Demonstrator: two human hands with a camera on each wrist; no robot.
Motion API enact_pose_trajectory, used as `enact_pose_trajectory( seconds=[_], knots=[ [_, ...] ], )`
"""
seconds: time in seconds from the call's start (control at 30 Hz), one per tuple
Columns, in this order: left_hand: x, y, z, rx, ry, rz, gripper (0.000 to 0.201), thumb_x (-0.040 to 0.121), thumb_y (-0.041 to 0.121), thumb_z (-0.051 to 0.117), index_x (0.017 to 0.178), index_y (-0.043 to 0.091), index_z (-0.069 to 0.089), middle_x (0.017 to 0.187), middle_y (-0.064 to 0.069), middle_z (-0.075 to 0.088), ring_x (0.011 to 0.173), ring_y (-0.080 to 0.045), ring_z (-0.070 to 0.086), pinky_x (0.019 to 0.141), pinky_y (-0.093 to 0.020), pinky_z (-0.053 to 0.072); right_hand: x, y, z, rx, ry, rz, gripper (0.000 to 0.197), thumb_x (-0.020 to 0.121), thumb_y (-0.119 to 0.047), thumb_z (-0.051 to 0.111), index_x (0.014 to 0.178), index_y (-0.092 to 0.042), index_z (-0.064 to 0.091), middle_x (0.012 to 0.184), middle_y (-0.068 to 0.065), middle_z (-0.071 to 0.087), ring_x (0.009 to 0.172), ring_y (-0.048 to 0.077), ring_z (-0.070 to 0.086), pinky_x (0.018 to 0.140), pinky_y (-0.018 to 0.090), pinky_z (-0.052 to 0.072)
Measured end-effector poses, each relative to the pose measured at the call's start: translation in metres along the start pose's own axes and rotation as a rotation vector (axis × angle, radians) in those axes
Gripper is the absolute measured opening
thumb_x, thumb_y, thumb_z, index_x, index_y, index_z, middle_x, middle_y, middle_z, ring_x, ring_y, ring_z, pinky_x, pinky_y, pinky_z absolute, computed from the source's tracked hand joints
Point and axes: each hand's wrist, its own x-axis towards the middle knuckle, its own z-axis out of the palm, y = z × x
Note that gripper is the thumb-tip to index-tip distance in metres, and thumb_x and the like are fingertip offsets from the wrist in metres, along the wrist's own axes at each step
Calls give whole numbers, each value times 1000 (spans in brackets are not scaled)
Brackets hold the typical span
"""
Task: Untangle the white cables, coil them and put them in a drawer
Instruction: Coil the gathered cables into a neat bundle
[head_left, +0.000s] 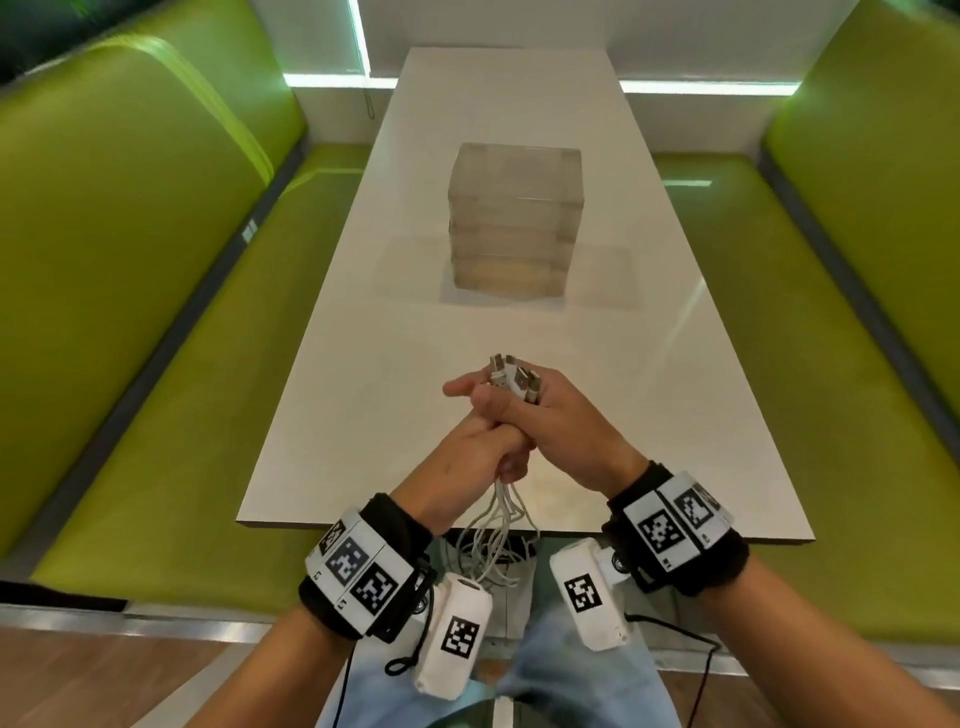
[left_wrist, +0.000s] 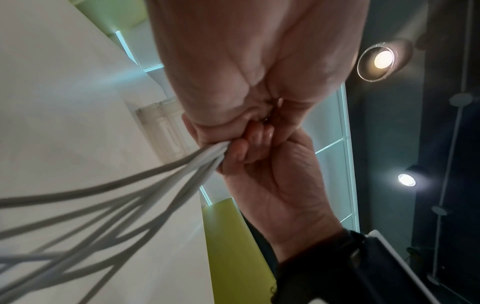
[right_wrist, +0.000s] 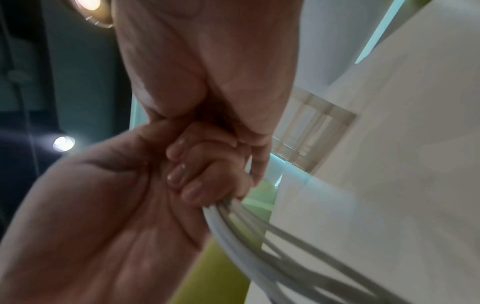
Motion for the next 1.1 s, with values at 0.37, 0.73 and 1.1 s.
enact_pose_trajectory(
  seconds=[0.37, 0.73, 1.1],
  knots=[
    [-8, -24, -3, -144, -64, -23, 26, 90, 30, 46, 104, 11, 57, 69, 5, 59, 82, -17, 58, 84, -28, 44, 3, -17, 2, 123, 181, -169, 27, 88, -34, 51, 80, -9, 53, 56, -2, 55, 83, 32, 69, 62, 39, 50],
    [-3, -12, -30, 76, 119, 84, 34, 98, 31, 39, 70, 13, 46, 52, 9, 29, 47, -8, 22, 45, -18, 24, 3, -13, -46, -481, 252, -23, 135, 49, -74, 68, 150, -21, -6, 160, 0, 1, 146, 16, 10, 119, 38, 18],
    [0, -3, -38, 258, -56, 47, 35, 97, 36, 45, 72, 15, 57, 50, 5, 35, 47, -13, 30, 48, -23, 29, -2, -23, -38, -881, -368, 85, 15, 97, -29, 46, 92, -18, 56, 72, -3, 62, 76, 18, 63, 74, 30, 46]
  ],
)
